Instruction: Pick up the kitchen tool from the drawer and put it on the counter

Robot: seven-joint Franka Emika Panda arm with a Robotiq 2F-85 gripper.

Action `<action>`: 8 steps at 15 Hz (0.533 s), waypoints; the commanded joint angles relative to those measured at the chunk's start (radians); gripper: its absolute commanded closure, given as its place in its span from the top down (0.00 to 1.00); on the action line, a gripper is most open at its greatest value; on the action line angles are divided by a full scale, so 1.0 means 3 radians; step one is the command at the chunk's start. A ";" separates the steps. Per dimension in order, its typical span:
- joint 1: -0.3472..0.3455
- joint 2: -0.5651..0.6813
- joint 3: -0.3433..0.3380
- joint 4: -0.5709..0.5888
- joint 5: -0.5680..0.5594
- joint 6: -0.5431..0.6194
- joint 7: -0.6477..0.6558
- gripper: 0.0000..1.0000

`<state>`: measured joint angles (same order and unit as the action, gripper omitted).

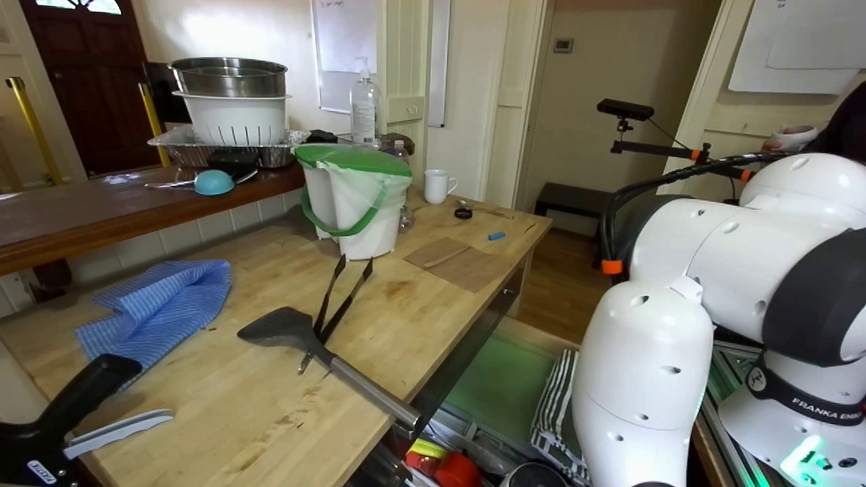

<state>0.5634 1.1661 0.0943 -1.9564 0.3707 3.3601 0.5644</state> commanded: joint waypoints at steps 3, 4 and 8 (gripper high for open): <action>0.0191 -0.0046 -0.0120 0.0006 0.0272 -0.0169 -0.0096 0.39; 0.0158 -0.0135 -0.0083 -0.0088 0.0265 -0.0142 -0.0124 0.39; 0.0037 -0.0654 0.0057 -0.0681 0.0234 -0.0030 -0.0249 0.39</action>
<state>0.6048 1.1077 0.0723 -2.0105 0.4223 3.3545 0.5411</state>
